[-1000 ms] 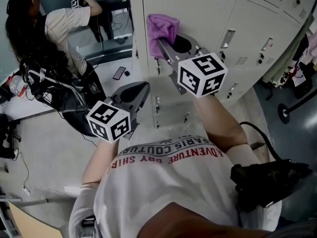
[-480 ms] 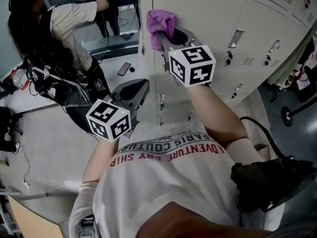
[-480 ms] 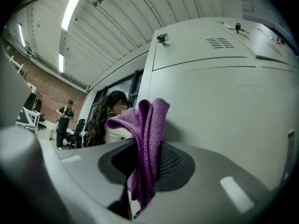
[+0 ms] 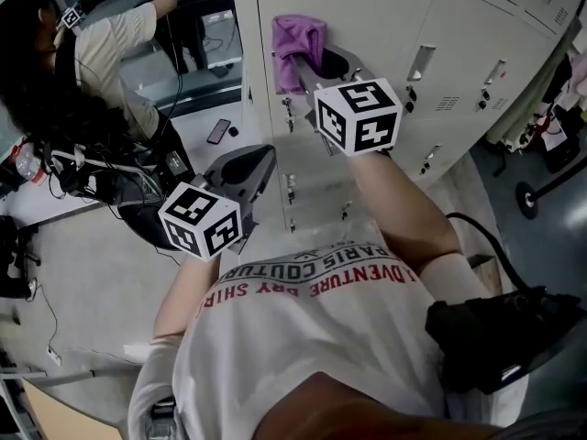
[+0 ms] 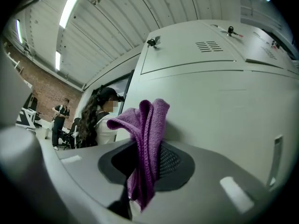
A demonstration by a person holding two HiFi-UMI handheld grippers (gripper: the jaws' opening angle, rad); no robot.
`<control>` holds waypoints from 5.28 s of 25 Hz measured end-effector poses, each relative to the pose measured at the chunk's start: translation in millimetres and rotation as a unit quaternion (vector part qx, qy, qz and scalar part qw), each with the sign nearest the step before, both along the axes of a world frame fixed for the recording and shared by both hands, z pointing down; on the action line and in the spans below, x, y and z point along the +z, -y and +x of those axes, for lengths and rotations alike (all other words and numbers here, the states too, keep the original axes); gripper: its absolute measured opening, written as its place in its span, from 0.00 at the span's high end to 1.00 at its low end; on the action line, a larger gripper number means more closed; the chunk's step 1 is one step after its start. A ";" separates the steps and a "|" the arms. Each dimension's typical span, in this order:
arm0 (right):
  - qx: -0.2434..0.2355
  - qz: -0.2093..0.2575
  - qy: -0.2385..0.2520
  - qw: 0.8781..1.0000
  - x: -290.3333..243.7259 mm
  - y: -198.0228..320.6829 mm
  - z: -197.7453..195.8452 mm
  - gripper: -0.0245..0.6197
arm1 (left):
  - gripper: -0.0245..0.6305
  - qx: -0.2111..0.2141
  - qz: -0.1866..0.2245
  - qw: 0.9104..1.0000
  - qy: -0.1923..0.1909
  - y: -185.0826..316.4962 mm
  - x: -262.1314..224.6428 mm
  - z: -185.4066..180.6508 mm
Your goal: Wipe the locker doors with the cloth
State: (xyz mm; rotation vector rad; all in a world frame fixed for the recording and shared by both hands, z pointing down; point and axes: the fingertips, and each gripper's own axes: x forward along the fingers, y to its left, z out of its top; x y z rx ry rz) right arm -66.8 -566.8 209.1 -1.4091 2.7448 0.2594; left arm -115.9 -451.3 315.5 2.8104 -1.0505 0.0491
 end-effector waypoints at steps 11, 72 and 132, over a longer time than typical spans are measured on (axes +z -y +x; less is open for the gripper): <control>0.104 -0.003 0.010 0.995 2.8 15.2 104.1 0.87 | 0.96 0.050 -0.015 0.999 -0.005 -3.9 5.7 33.4; 0.119 -0.016 0.009 0.993 108.7 24.4 126.4 0.87 | 0.96 0.040 -0.062 0.997 0.010 22.7 48.5 36.6; 0.013 -0.072 -0.045 0.996 210.8 9.5 -15.4 0.86 | 0.96 0.005 -0.116 0.993 0.026 8.0 101.6 18.8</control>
